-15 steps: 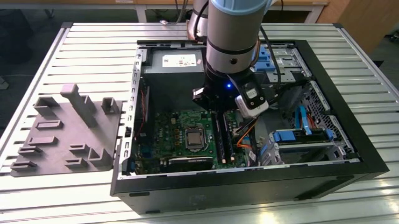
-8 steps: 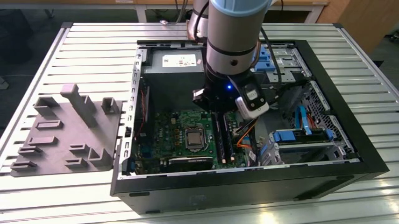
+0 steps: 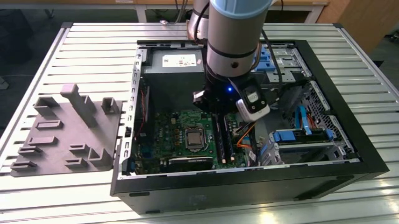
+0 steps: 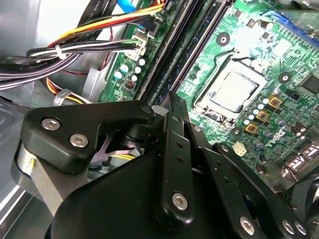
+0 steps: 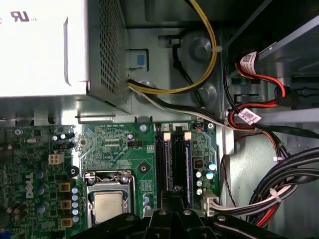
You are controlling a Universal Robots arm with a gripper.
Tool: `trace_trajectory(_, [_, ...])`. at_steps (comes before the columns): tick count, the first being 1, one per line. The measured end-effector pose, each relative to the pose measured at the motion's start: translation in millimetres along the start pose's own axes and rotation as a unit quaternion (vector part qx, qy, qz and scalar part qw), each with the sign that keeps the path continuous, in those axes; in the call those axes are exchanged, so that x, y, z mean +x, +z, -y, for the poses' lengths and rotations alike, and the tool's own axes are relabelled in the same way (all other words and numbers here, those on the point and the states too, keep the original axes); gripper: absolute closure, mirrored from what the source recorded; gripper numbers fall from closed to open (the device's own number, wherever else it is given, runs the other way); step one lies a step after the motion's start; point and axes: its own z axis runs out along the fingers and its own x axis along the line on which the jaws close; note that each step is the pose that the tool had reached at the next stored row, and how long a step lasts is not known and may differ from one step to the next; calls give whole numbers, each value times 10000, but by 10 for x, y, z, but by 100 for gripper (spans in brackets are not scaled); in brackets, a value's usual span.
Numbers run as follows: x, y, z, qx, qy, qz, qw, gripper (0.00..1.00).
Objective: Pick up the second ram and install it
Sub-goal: 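Press down the second ram until it locks into place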
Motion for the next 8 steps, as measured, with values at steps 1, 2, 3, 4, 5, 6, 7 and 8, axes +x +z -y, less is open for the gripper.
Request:
trace_trajectory(1, [-1,0,6,0,0,0,10000,89])
trace_trajectory(2, [-1,-1,12,0,0,0,10000,89])
trace_trajectory(3, [-1,-1,17,0,0,0,10000,89])
trace_trajectory(4, [-1,-1,21,0,0,0,10000,89])
trace_trajectory(5, [-2,-1,25,0,0,0,10000,89])
trace_trajectory(6, [-2,-1,29,0,0,0,10000,89])
trace_trajectory(7, [-2,-1,33,0,0,0,10000,89])
trace_trajectory(8, [-2,-1,38,0,0,0,10000,89])
